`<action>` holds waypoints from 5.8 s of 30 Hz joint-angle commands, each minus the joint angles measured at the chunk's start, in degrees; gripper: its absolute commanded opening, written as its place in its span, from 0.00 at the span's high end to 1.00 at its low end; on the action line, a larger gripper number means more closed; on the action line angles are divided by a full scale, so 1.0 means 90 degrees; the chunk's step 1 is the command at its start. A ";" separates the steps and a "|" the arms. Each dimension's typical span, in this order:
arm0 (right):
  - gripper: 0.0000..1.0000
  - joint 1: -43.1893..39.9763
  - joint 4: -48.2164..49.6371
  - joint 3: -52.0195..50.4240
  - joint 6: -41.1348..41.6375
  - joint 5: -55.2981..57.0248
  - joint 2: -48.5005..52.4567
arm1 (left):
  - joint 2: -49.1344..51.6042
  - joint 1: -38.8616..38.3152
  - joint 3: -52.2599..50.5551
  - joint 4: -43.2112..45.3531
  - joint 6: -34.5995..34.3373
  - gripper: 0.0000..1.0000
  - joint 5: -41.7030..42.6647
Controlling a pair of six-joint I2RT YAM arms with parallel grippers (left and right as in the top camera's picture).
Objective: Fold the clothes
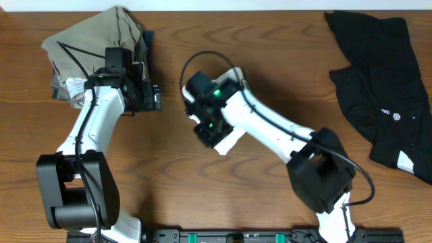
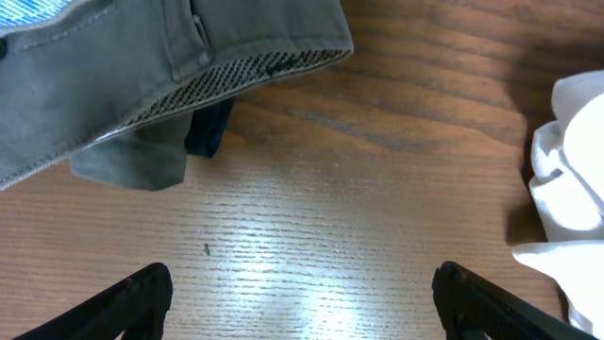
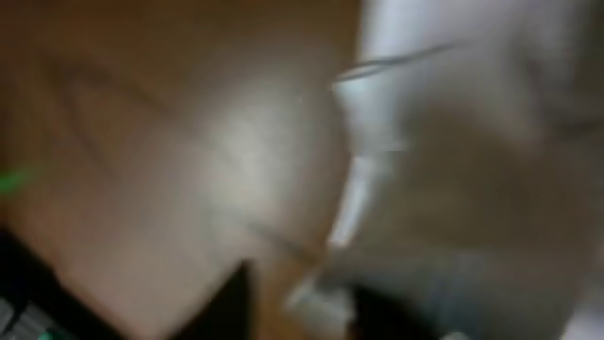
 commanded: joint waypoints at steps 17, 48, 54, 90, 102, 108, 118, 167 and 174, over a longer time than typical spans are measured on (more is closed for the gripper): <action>0.44 -0.1061 0.1246 0.0262 -0.0034 0.0005 -0.0255 | -0.0107 0.0160 0.0114 0.0138 -0.0010 0.11 -0.0032; 0.89 -0.0702 0.0789 -0.0146 -0.0301 -0.0408 -0.0158 | -0.0107 0.0287 0.0114 0.0134 -0.0010 0.11 -0.0034; 0.89 -0.0398 0.1052 -0.0537 -0.0148 -0.0590 -0.0158 | -0.0107 0.0563 0.0114 0.0073 -0.0010 0.11 -0.0032; 0.10 -0.3456 0.0610 0.0945 -0.0287 -0.0588 -0.1445 | -0.0046 -0.0595 -0.0311 0.0539 -0.1396 0.10 0.2871; 0.08 -0.3458 0.0542 0.0945 -0.0197 -0.0291 -0.1445 | 0.0539 -0.1406 -0.0311 0.0940 -0.3189 0.10 0.1919; 0.07 -0.3458 0.0386 0.0945 -0.0199 -0.0158 -0.1445 | 0.0981 -0.1719 -0.0311 0.1253 -0.3577 0.10 0.1923; 0.06 -0.3458 0.0226 0.0945 -0.0202 0.0104 -0.1445 | 0.1513 -0.1919 -0.0311 0.1654 -0.3684 0.11 0.2567; 0.07 -0.3648 0.0318 0.0945 -0.0199 0.0270 -0.1443 | -0.0381 0.0923 -0.0223 0.6404 -0.6081 0.94 0.2154; 0.05 -0.3648 0.0325 0.0918 -0.0199 0.0267 -0.1416 | -0.0347 0.1486 -0.0223 0.6433 -0.6137 0.94 0.0916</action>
